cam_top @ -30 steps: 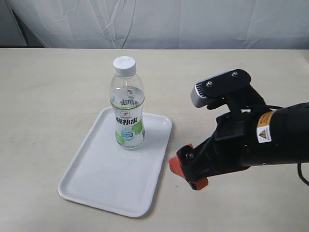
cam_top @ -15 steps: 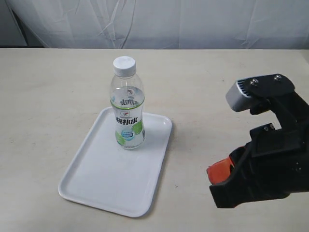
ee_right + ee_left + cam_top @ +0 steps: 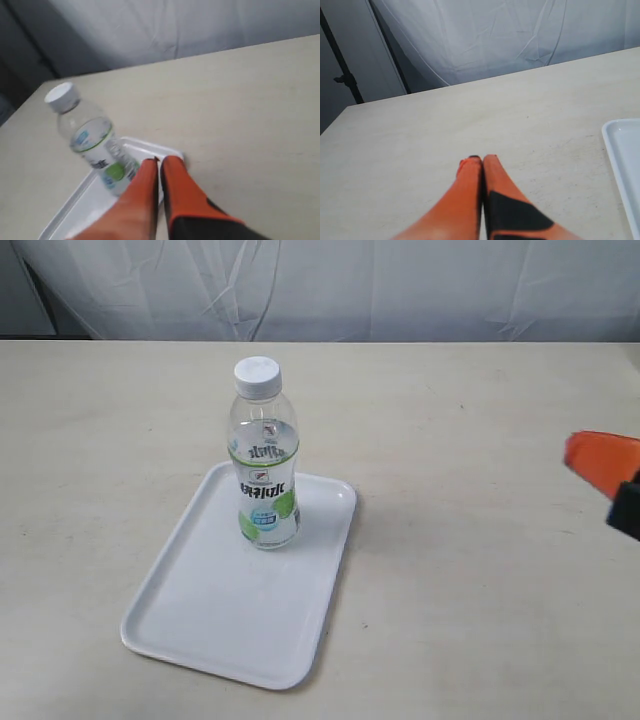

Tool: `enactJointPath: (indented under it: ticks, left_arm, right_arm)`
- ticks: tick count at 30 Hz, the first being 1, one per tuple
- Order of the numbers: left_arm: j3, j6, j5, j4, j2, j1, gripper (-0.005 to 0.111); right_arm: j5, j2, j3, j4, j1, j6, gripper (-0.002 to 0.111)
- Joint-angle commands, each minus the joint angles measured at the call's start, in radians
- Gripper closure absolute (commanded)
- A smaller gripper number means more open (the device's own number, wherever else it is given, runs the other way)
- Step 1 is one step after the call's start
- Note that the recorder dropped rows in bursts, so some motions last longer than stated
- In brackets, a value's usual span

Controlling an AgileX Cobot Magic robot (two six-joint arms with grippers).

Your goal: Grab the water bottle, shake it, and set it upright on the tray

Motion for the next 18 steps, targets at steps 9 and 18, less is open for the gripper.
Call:
enactJointPath:
  ticks: [9, 18]
  left_arm:
    - [0.004, -0.002, -0.013, -0.004, -0.005, 0.0, 0.106]
    - [0.004, -0.002, -0.013, -0.004, -0.005, 0.0, 0.106]
  right_arm:
    - [-0.012, -0.511, 0.31, 0.01, -0.541, -0.012, 0.102]
    - [-0.012, -0.511, 0.31, -0.002, -0.546, -0.012, 0.102]
